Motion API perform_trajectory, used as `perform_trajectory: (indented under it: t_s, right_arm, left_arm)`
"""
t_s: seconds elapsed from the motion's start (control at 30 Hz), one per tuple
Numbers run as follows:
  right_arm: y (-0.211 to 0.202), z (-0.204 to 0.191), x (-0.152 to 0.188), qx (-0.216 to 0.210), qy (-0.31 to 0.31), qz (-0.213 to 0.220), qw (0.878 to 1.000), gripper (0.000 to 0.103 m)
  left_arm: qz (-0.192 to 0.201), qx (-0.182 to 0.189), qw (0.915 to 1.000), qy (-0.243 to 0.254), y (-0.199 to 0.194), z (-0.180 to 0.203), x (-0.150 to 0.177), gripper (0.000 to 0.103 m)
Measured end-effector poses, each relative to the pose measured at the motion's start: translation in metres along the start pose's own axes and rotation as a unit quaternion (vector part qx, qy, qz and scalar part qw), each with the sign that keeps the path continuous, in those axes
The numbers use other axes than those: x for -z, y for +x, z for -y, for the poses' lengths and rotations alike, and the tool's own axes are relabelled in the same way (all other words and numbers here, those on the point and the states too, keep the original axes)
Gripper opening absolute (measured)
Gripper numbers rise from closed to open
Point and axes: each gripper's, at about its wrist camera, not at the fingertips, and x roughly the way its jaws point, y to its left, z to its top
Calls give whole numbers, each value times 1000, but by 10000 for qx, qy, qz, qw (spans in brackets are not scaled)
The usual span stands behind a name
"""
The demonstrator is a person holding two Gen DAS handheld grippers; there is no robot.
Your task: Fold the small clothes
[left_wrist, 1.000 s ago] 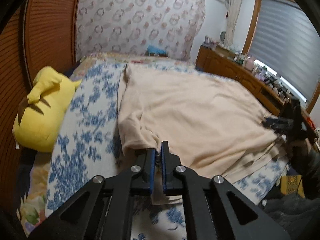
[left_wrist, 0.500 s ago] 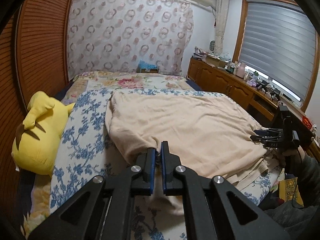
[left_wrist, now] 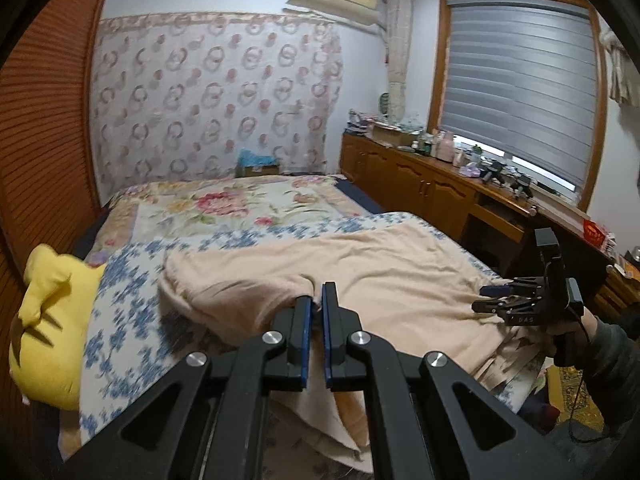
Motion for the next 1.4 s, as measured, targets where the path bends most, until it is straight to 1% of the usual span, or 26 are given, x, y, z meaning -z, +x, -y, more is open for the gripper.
perform_trajectory:
  t_s: [0.17, 0.43, 0.53, 0.67, 0.73, 0.77, 0.8, 0.9, 1.0, 1.13, 1.27, 1.4]
  right_arm:
    - [-25, -4, -8, 134, -13, 265, 9996, 50]
    - [-70, -1, -13, 360, 11, 688, 9970, 50]
    - [-80, 1, -13, 427, 51, 764, 9961, 50]
    - [-83, 13, -8, 445, 145, 793, 9958, 50]
    - [-83, 17, -4, 410, 214, 766, 9960, 50]
    - [-81, 16, -4, 407, 227, 746, 9961, 50]
    - [-80, 17, -2, 402, 230, 728, 9963, 50]
    - [-78, 19, 1, 357, 222, 675, 9968, 50]
    - [-72, 16, 1, 260, 191, 641, 9974, 50]
    - [-60, 6, -3, 72, 103, 588, 9982, 50]
    - [-40, -13, -11, -155, -77, 469, 9987, 50]
    - [-22, -28, -18, -339, -229, 338, 9986, 50]
  left_arm:
    - [54, 319, 9990, 315, 15, 30, -24, 1]
    - [12, 903, 9929, 776, 44, 90, -59, 1]
    - [-94, 1089, 9907, 815, 55, 110, -67, 2]
    - [-404, 1337, 9858, 932, 72, 132, -68, 2]
    - [-469, 1379, 9843, 998, 73, 139, -66, 8]
    - [-498, 1381, 9838, 1028, 73, 141, -64, 15]
    - [-510, 1346, 9841, 1040, 73, 141, -63, 25]
    - [-533, 1278, 9853, 998, 68, 136, -58, 33]
    - [-572, 1090, 9878, 958, 65, 125, -52, 37]
    - [-608, 819, 9913, 836, 62, 102, -38, 39]
    - [-647, 516, 9947, 613, 57, 72, -20, 40]
    - [-723, 315, 9963, 346, 55, 45, -3, 42]
